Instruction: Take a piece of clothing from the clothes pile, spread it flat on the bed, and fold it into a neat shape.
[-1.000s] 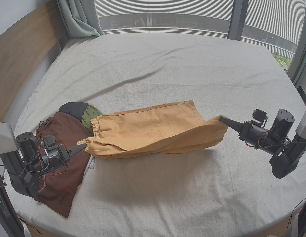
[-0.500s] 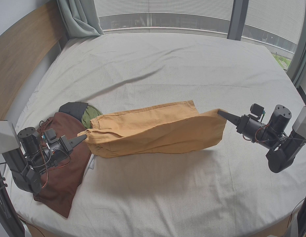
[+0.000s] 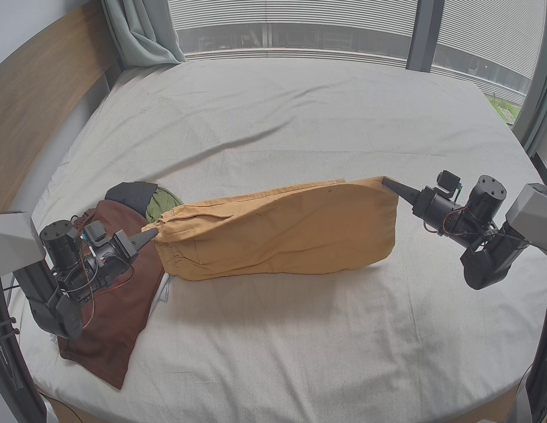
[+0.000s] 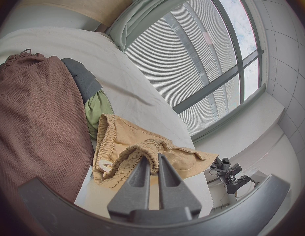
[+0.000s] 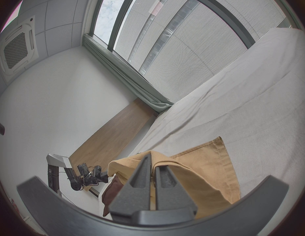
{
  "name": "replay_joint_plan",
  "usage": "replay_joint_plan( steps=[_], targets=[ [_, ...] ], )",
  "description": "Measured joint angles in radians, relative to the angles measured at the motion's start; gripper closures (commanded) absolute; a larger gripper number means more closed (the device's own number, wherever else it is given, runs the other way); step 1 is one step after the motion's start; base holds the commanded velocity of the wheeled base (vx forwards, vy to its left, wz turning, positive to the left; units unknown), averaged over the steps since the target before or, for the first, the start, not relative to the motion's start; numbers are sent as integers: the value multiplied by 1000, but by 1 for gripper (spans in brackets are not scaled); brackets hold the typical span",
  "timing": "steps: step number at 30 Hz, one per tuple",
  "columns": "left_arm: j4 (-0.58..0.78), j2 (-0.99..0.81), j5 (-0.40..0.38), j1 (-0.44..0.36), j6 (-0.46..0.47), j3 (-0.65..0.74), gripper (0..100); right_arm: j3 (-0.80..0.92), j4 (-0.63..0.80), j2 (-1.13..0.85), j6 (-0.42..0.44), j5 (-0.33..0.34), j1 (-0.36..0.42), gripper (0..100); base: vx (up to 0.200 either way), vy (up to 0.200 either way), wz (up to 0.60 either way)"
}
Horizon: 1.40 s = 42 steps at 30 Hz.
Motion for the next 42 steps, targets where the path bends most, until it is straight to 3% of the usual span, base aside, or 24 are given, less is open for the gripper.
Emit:
replay_joint_plan(
  steps=[23, 42],
  targets=[
    [0, 119, 108, -24, -74, -147, 100, -318, 123, 181, 40, 0, -2, 100, 0, 0, 0],
    [0, 198, 141, -31, -97, -266, 100, -449, 185, 258, 44, -1, 5, 100, 0, 0, 0]
  ],
)
